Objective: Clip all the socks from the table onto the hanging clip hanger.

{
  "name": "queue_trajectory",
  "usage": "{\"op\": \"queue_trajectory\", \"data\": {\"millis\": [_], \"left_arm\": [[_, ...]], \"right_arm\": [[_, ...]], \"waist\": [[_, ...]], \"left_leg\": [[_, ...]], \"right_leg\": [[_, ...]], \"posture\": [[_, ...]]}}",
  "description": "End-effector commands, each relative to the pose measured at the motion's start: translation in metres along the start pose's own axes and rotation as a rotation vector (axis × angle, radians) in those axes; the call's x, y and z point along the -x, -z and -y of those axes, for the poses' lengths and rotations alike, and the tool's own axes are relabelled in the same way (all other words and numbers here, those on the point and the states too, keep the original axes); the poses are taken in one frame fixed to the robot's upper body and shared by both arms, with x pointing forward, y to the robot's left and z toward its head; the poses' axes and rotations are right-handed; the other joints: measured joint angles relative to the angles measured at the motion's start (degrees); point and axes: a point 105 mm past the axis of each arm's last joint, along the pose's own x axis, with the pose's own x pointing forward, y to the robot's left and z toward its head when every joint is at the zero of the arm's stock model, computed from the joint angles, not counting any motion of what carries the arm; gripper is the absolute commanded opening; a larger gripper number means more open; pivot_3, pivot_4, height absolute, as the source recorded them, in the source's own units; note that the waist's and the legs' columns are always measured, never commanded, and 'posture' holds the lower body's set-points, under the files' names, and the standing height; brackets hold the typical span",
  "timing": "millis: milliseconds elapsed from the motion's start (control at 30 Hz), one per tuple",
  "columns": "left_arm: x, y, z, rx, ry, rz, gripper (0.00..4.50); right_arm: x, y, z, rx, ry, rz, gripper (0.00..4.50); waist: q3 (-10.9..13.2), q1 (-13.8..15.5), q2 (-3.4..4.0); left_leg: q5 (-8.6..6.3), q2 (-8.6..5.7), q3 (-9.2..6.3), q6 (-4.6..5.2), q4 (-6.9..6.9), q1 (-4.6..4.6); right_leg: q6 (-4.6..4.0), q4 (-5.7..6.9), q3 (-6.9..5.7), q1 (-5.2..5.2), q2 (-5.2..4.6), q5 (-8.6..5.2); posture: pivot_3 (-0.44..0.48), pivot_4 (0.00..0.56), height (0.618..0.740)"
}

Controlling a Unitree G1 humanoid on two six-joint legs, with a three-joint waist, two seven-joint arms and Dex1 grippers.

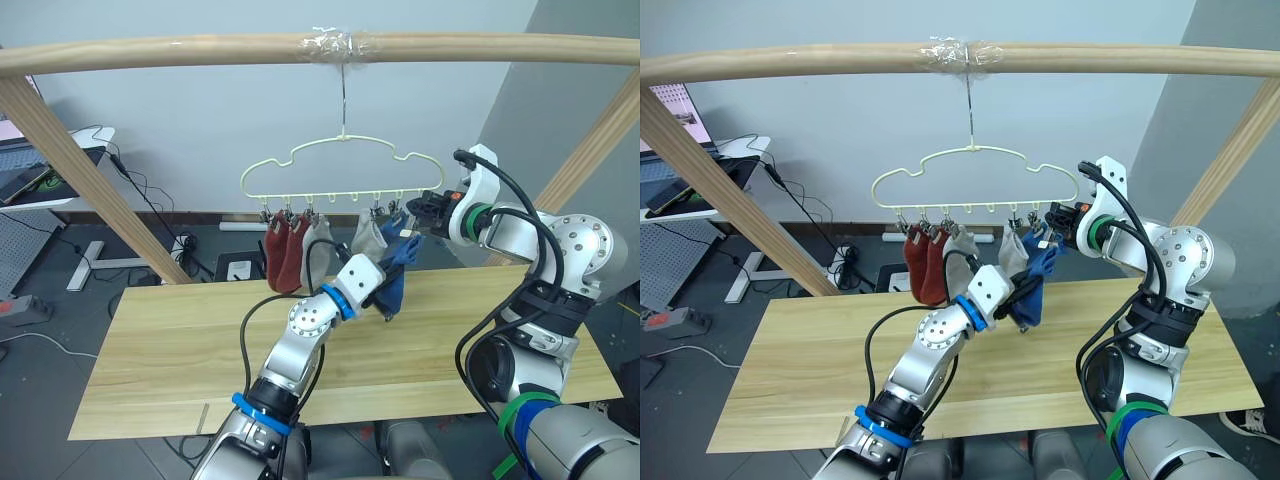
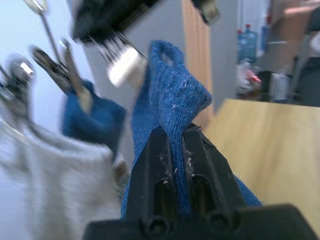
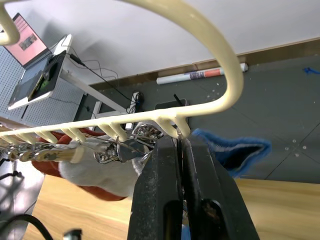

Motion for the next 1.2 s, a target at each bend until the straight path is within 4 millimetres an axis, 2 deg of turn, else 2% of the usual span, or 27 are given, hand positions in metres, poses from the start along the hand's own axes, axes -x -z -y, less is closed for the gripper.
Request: {"op": "queue_trajectory", "data": {"millis": [33,767,1200], "left_arm": [[-0.003,-0.013,-0.007,-0.044,-0.039,0.057,0.04],[0.004,-0.022,-0.013,-0.209,-0.089,0.121,0.04],[0.007,-0.024,-0.013,-0.286,-0.115,0.153,0.04]], "right_arm": [[0.005,-0.008,-0.006,0.014,-0.012,0.036,0.00],[0.001,-0.003,-0.002,-0.037,0.002,0.025,0.00],[0.001,-0.010,0.000,-0.105,0.004,0.044,0.00]], "waist": [[0.0,-0.1,0.00],[0.0,-0.1,0.00],[0.0,-0.1,0.00]], "left_leg": [[0.00,0.00,0.01,0.00,0.00,0.00],[0.00,-0.01,0.00,0.00,-0.01,-0.02],[0.00,0.00,0.00,0.00,-0.01,-0.02]], "right_leg": [[0.00,0.00,0.00,0.00,0.00,0.00],[0.01,-0.01,0.01,0.00,0.00,0.00],[0.01,-0.01,0.01,0.00,0.00,0.00]], "posture": [[-0.142,0.134,0.740],[-0.147,0.141,0.740],[-0.147,0.142,0.740]]}}
